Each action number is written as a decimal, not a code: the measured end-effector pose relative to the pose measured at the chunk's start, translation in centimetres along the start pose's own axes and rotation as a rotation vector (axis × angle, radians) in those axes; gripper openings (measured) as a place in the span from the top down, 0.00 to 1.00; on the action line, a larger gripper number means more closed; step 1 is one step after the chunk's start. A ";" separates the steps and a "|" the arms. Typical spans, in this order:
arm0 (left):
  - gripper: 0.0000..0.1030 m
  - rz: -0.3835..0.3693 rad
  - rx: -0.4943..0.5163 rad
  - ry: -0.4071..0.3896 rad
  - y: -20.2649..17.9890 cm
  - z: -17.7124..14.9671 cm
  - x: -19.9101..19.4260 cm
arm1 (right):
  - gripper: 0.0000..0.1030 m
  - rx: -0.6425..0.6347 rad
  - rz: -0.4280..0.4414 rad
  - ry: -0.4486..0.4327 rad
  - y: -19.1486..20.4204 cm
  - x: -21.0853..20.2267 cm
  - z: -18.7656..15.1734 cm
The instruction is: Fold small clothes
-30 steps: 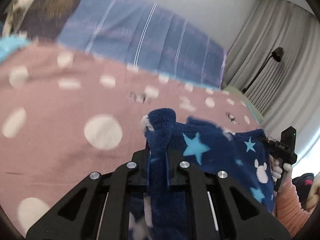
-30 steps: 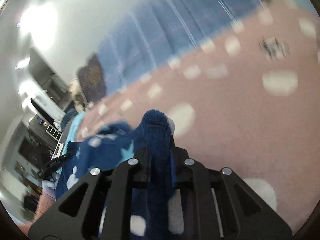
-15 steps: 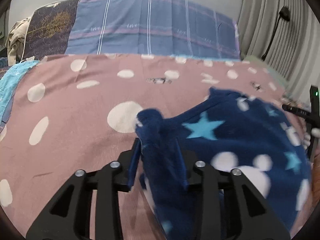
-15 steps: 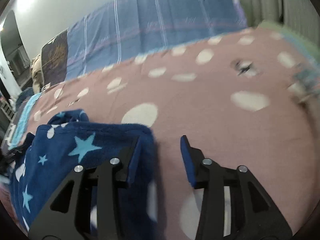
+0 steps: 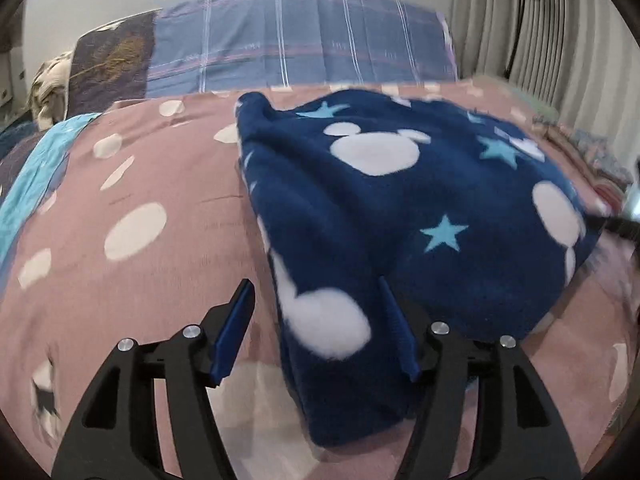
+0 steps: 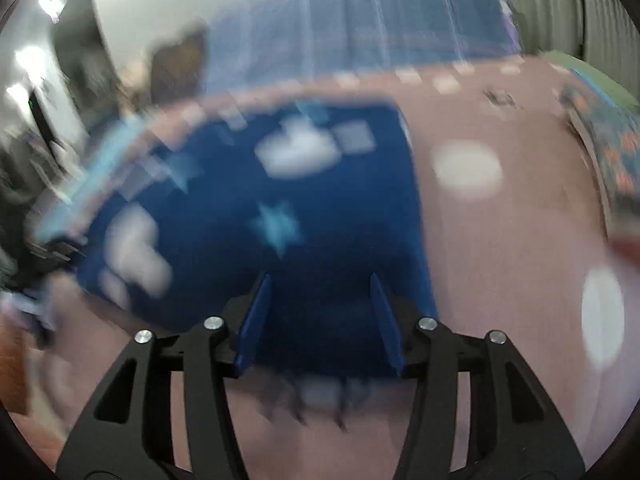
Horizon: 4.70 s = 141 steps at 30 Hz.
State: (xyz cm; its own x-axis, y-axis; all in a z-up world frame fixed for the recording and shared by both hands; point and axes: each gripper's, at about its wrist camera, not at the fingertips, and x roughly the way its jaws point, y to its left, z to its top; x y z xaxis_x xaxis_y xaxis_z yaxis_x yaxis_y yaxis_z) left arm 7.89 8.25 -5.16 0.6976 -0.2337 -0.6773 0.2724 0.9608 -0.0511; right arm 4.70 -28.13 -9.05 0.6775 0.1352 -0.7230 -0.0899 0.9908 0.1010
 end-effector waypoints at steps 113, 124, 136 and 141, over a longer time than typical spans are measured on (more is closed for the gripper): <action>0.79 -0.343 0.601 0.031 -32.4 -1.9 2.1 | 0.92 0.248 0.285 0.069 -7.9 10.3 11.3; 0.61 -0.343 0.646 0.034 -33.2 -2.6 2.3 | 0.80 0.284 0.470 -0.053 -8.9 2.7 9.9; 0.55 -0.384 0.541 -0.015 -30.2 -2.4 -0.8 | 0.86 0.027 0.172 -0.040 -3.3 3.4 6.3; 0.45 -0.330 0.357 -0.101 -22.0 -2.1 -4.7 | 0.74 0.042 0.159 -0.032 -1.2 1.5 6.6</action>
State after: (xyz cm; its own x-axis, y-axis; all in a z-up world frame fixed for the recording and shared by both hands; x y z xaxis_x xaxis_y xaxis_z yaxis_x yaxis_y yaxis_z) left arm -2.72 -11.47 -2.41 0.5919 -0.5471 -0.5919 0.6871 0.7264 0.0156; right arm 10.61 -29.10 -5.73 0.6798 0.2896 -0.6738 -0.1680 0.9558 0.2413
